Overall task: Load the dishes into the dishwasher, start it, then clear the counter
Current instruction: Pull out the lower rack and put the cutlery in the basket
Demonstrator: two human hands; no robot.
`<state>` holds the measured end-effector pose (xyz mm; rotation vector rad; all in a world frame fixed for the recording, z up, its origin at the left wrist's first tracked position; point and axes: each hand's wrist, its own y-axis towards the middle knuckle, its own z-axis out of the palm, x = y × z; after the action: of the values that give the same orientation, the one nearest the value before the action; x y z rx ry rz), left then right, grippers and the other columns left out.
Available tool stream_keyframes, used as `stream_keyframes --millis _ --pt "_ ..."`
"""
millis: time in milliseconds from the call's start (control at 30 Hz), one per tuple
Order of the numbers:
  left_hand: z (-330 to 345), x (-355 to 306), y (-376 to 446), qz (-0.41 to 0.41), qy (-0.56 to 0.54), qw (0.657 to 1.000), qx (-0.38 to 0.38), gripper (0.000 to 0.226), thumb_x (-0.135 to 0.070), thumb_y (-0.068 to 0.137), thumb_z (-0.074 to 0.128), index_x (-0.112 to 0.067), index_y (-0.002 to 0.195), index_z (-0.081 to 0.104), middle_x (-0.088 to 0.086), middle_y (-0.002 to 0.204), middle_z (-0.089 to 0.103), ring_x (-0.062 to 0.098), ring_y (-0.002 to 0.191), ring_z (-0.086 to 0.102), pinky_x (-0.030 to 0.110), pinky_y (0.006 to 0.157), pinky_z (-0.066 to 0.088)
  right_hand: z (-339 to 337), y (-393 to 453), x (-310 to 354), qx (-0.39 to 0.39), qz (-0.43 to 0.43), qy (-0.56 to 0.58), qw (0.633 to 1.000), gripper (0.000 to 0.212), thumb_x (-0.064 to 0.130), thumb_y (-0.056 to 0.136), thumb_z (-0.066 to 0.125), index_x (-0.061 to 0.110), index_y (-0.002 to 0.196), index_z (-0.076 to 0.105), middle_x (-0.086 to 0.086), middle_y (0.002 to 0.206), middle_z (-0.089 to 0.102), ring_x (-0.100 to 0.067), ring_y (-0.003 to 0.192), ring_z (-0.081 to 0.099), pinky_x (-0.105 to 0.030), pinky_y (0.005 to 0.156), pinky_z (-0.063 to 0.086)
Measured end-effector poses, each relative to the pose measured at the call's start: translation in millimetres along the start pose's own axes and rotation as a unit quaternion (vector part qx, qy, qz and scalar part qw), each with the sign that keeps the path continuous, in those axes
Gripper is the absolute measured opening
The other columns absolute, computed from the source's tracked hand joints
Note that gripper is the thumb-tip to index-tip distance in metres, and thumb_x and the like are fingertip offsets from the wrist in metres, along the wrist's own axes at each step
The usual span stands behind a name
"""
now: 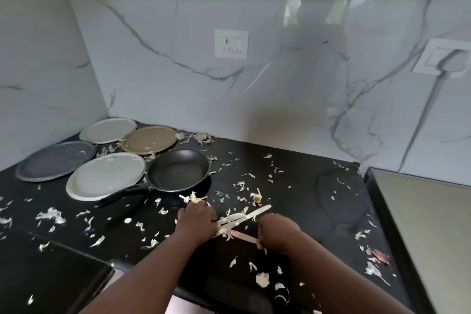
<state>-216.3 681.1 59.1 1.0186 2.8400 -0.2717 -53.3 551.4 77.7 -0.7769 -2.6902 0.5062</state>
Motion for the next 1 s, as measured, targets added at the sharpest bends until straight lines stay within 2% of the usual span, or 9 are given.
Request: stream_keyframes --millis 100,167,233,333,500,700,833,1000 --pt "1 -3 0 -0.034 -0.005 0.999 -0.006 0.029 -0.039 0.090 0.051 -0.031 0.116 0.062 -0.002 0.130 0.049 0.022 0.127 0.037 0.042 0.105 0.029 -5 15 1 0.049 -0.019 -0.019 0.998 0.036 0.026 0.073 0.078 0.016 0.106 0.067 -0.003 0.112 0.067 -0.024 0.104 0.063 -0.037 0.091 0.051" --pt "-2 -4 2 -0.039 0.027 0.999 -0.013 0.029 -0.037 0.092 0.048 -0.030 0.115 0.064 -0.001 0.130 0.050 0.022 0.126 0.038 0.041 0.103 0.030 -7 22 0 0.071 -0.025 -0.032 0.997 0.037 0.027 0.076 0.077 0.014 0.108 0.066 -0.004 0.111 0.068 -0.024 0.103 0.064 -0.034 0.090 0.051" --pt "-7 -2 2 -0.043 0.044 0.998 -0.004 0.026 -0.039 0.091 0.052 -0.033 0.112 0.064 -0.002 0.131 0.049 0.022 0.128 0.037 0.041 0.104 0.029 -7 24 -1 0.075 -0.041 -0.057 0.995 0.035 0.029 0.079 0.073 0.014 0.110 0.064 -0.004 0.112 0.068 -0.024 0.104 0.064 -0.032 0.087 0.050" --pt "-10 3 0 -0.057 0.046 0.997 0.017 0.025 -0.041 0.088 0.059 -0.036 0.111 0.065 -0.002 0.132 0.048 0.023 0.130 0.035 0.043 0.107 0.027 -7 22 1 0.059 -0.069 -0.107 0.990 0.034 0.026 0.084 0.063 0.016 0.116 0.062 -0.004 0.118 0.065 -0.025 0.109 0.061 -0.033 0.087 0.048" --pt "-7 2 0 -0.058 0.055 0.997 0.009 0.026 -0.038 0.089 0.053 -0.032 0.110 0.067 -0.002 0.129 0.051 0.022 0.126 0.039 0.041 0.104 0.031 -2 19 6 0.050 -0.094 -0.156 0.982 0.033 0.024 0.089 0.053 0.014 0.120 0.060 -0.004 0.123 0.061 -0.025 0.114 0.058 -0.037 0.090 0.049" --pt "-9 -5 13 -0.075 0.053 0.994 0.054 0.046 -0.045 0.071 0.072 -0.024 0.111 0.069 -0.001 0.130 0.050 0.024 0.127 0.037 0.042 0.102 0.033 7 16 3 0.013 -0.090 -0.141 0.986 0.035 0.024 0.092 0.050 0.015 0.125 0.051 -0.003 0.125 0.058 -0.024 0.115 0.057 -0.037 0.086 0.046" --pt "-5 3 19 -0.073 0.023 0.995 0.068 0.051 -0.051 0.068 0.072 -0.021 0.109 0.069 0.001 0.128 0.053 0.025 0.124 0.040 0.042 0.101 0.035 13 10 1 -0.011 -0.082 -0.125 0.989 0.037 0.024 0.093 0.047 0.017 0.129 0.046 -0.005 0.130 0.055 -0.025 0.120 0.054 -0.039 0.092 0.045" --pt "-5 10 25 -0.048 -0.003 0.995 0.082 0.051 -0.049 0.067 0.070 -0.018 0.108 0.066 0.004 0.124 0.055 0.025 0.122 0.043 0.038 0.095 0.038 18 1 7 -0.039 -0.044 -0.120 0.991 0.038 0.024 0.094 0.046 0.016 0.132 0.043 -0.006 0.134 0.052 -0.027 0.124 0.051 -0.039 0.097 0.043"
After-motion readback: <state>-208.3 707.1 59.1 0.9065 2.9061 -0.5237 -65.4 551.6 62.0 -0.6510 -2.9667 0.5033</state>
